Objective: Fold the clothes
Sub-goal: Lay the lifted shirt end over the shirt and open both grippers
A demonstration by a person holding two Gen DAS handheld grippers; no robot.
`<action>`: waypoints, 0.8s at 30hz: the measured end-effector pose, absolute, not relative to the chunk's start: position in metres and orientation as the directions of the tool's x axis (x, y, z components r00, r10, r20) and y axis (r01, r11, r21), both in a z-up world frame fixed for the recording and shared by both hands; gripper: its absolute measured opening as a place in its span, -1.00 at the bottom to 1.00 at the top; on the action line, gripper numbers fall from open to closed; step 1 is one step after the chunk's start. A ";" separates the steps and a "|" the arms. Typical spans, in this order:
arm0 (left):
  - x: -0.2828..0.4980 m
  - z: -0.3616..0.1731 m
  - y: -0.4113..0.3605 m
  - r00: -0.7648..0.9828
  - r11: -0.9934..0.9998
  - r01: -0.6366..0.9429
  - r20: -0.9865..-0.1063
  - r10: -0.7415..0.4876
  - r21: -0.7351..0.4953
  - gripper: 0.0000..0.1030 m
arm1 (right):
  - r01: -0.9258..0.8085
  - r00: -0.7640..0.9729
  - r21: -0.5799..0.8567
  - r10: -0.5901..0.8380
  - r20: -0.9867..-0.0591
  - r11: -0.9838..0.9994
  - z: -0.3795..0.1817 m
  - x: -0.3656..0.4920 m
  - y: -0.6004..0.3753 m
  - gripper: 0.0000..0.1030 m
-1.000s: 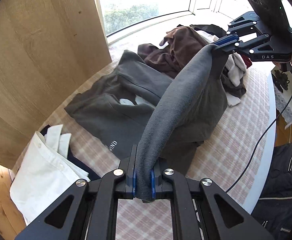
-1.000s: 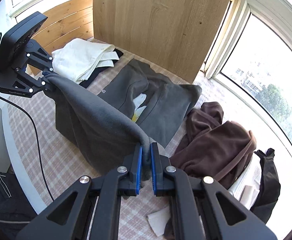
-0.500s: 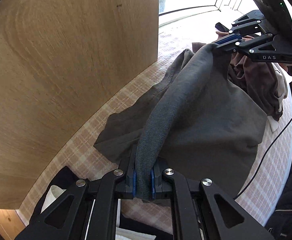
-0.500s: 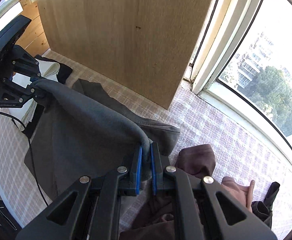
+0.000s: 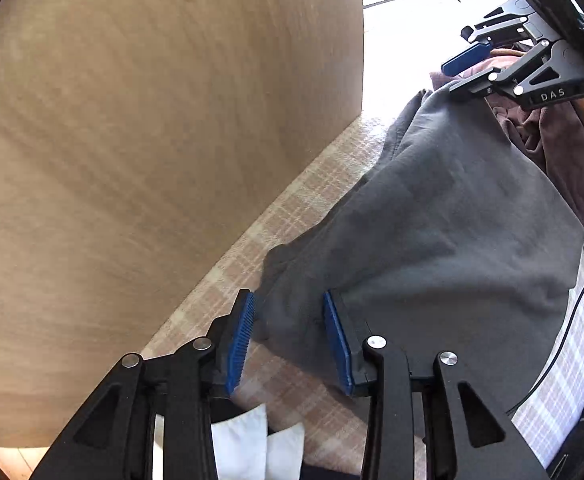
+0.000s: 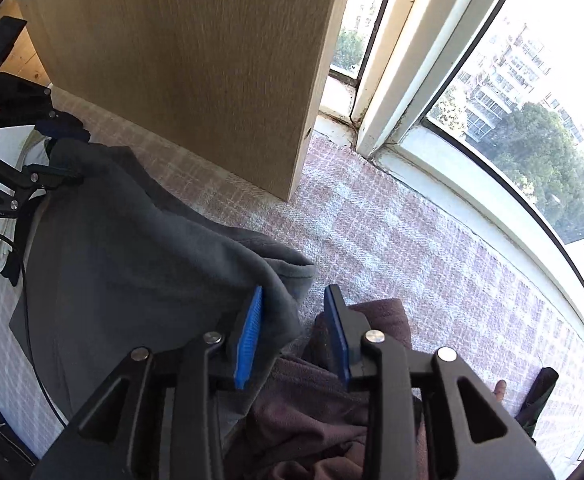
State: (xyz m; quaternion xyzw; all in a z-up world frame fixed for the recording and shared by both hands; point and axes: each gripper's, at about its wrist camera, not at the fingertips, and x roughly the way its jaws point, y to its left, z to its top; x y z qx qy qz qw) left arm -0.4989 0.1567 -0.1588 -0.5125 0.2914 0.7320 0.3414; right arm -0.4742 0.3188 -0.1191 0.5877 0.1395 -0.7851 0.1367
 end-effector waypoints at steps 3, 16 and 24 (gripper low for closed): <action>-0.489 -0.141 0.137 -0.278 -0.626 -0.775 -0.937 0.210 0.089 -0.35 | 0.352 -0.344 -0.081 -0.049 -0.938 -0.932 -0.094 -0.460 0.330 -0.36; -0.329 -0.185 0.096 -0.008 -0.637 -0.735 -0.936 0.352 -0.233 -0.28 | 0.378 -0.221 0.102 -0.197 -0.955 -0.920 -0.109 -0.308 0.332 -0.33; -0.323 -0.205 0.118 0.019 -0.618 -0.724 -0.904 0.427 -0.307 -0.36 | 0.393 -0.189 0.106 -0.193 -0.963 -0.913 -0.135 -0.284 0.335 -0.33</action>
